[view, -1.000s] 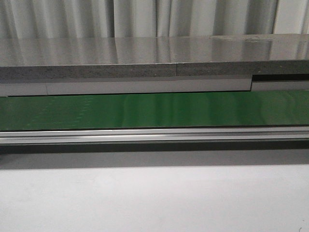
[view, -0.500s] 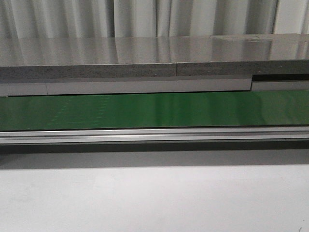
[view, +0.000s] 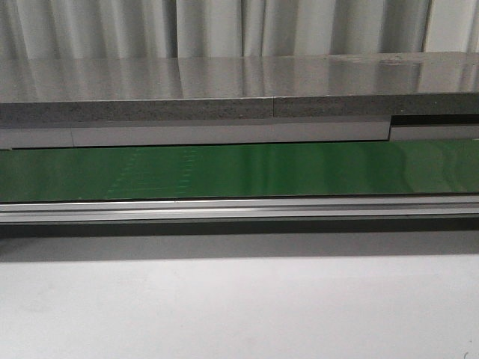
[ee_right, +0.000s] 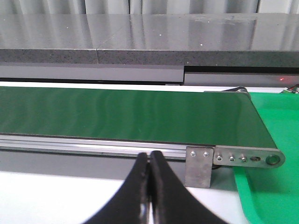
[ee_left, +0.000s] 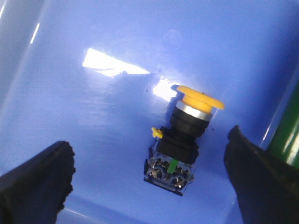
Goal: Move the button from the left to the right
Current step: 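Close the left gripper on the black base of the yellow button, then lift the button with the left gripper and carry it over the belt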
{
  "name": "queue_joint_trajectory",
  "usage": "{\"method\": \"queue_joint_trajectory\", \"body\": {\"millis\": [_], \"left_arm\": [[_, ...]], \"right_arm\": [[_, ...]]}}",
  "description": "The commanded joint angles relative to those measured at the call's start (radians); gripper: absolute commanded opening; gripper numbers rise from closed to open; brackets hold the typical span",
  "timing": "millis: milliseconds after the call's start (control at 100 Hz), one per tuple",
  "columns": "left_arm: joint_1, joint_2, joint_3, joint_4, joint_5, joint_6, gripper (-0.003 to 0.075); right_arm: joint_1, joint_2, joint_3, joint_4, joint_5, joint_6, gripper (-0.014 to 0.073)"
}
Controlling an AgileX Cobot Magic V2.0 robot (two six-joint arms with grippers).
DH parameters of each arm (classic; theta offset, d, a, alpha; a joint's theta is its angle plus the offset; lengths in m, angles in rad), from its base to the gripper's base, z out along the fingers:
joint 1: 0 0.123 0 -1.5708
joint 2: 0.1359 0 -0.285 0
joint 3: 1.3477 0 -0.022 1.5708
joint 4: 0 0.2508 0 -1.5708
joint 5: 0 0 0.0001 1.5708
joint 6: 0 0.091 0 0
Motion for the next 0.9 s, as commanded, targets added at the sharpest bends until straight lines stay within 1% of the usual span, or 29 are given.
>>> {"method": "queue_joint_trajectory", "body": {"millis": [0,660,890], "left_arm": [[0.003,-0.031,-0.032,-0.039,-0.022,0.026,0.0617],[0.003,-0.021,-0.032,-0.053,-0.037,0.045,0.0617],[0.003,0.045,-0.032,-0.077,-0.026,0.050,0.0617]], "right_arm": [[0.001,-0.020,-0.015,-0.007,-0.078,-0.002,-0.0067],[0.001,-0.020,-0.015,-0.007,-0.078,-0.002,-0.0067],[0.001,-0.020,-0.015,-0.007,-0.078,-0.002,-0.0067]]}}
